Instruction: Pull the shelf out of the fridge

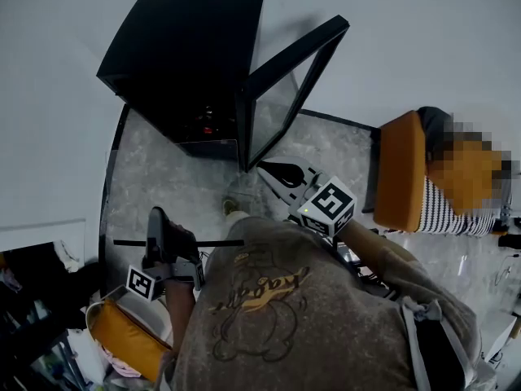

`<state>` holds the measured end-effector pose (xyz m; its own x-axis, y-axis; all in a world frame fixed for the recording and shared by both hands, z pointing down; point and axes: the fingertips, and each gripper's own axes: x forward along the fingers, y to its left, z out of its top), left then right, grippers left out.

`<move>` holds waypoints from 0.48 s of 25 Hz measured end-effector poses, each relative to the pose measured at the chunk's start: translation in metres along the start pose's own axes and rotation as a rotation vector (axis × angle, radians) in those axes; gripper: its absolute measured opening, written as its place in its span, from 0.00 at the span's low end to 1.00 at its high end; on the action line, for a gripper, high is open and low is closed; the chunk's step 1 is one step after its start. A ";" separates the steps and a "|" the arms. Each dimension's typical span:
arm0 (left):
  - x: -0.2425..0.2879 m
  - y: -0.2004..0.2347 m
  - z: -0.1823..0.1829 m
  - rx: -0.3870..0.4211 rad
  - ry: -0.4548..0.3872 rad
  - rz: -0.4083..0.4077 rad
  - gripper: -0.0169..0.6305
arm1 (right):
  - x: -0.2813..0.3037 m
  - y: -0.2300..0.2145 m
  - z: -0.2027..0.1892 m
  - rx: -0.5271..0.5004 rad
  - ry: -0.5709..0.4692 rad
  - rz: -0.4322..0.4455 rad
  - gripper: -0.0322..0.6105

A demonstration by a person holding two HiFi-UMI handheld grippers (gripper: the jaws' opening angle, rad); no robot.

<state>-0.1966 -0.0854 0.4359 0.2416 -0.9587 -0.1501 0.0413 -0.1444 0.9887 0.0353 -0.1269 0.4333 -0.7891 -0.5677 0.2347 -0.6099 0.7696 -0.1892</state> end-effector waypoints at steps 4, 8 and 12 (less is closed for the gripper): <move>-0.002 0.002 -0.001 0.005 -0.006 0.005 0.05 | 0.001 0.000 0.006 -0.006 -0.012 0.028 0.08; -0.002 0.004 -0.001 0.006 -0.015 0.006 0.05 | 0.003 0.002 0.007 -0.009 -0.007 0.059 0.08; -0.002 0.003 -0.003 0.009 -0.013 0.000 0.05 | 0.002 0.005 0.009 -0.017 -0.001 0.084 0.08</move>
<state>-0.1943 -0.0833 0.4395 0.2290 -0.9618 -0.1497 0.0325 -0.1461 0.9887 0.0306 -0.1270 0.4239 -0.8377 -0.5008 0.2177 -0.5399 0.8195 -0.1922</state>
